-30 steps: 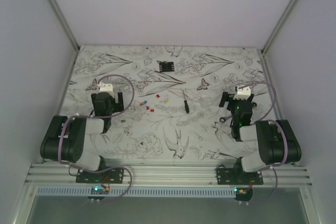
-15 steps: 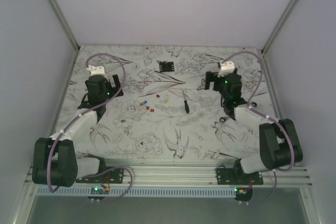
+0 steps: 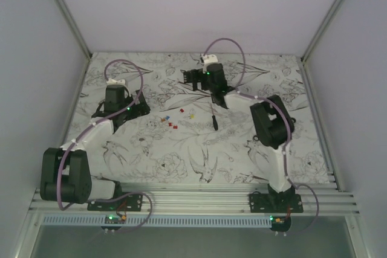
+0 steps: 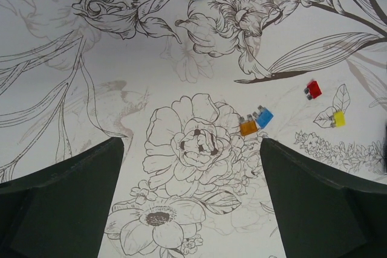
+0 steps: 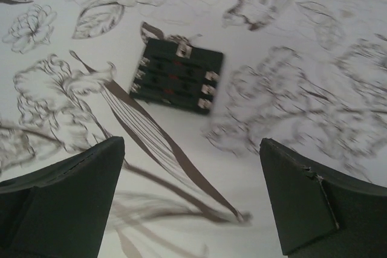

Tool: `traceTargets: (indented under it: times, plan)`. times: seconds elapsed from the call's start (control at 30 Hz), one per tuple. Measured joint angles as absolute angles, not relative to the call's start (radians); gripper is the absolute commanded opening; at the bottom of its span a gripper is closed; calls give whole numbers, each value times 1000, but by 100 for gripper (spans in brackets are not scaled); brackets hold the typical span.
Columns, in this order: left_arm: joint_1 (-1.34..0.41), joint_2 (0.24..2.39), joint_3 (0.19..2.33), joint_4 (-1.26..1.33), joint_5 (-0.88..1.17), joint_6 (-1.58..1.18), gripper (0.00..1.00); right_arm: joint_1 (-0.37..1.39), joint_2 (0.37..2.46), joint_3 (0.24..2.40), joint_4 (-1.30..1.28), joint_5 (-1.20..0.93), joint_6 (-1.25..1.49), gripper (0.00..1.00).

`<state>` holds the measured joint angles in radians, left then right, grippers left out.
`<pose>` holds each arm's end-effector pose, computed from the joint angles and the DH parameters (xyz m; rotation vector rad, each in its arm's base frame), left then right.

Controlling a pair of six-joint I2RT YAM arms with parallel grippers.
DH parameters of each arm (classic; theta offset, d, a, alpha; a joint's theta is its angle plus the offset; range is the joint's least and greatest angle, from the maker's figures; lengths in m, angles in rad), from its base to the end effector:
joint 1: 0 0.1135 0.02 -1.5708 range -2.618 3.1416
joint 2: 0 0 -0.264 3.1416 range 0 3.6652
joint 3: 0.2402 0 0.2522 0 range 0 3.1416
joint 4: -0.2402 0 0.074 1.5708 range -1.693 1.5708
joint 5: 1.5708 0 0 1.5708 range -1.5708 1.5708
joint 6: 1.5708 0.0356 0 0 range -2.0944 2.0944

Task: Snap on the fuse box
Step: Pick up the fuse box base from the center of the board.

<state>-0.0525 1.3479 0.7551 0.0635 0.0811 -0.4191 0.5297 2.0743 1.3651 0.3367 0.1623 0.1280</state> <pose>0.2923 -0.0182 0.2286 -0.3378 2.0926 -0.3676 0.4119 0.2345 0.1910 -0.2822 1.9278 0.2793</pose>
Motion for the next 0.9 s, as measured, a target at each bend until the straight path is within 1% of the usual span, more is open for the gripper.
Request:
traceTargets:
  times: [0.13,0.3,0.4,0.63,0.8,0.9]
  plan:
    - [-52,1348,768,40,89,-424,100,575,2274,1639,233,207,171,99]
    - [-52,1349,777,18,92,-427,100,607,2463,1939,89,284,199,93]
    - [-52,1350,781,7,96,-427,100,618,2546,2076,7,332,216,88]
    - [-52,1350,782,-1,98,-431,100,619,2642,2216,-116,409,225,79]
    - [-52,1350,782,-6,105,-437,100,619,2683,2312,-176,419,226,67]
    - [-52,1349,782,-11,106,-442,100,616,2690,2333,-208,417,237,64]
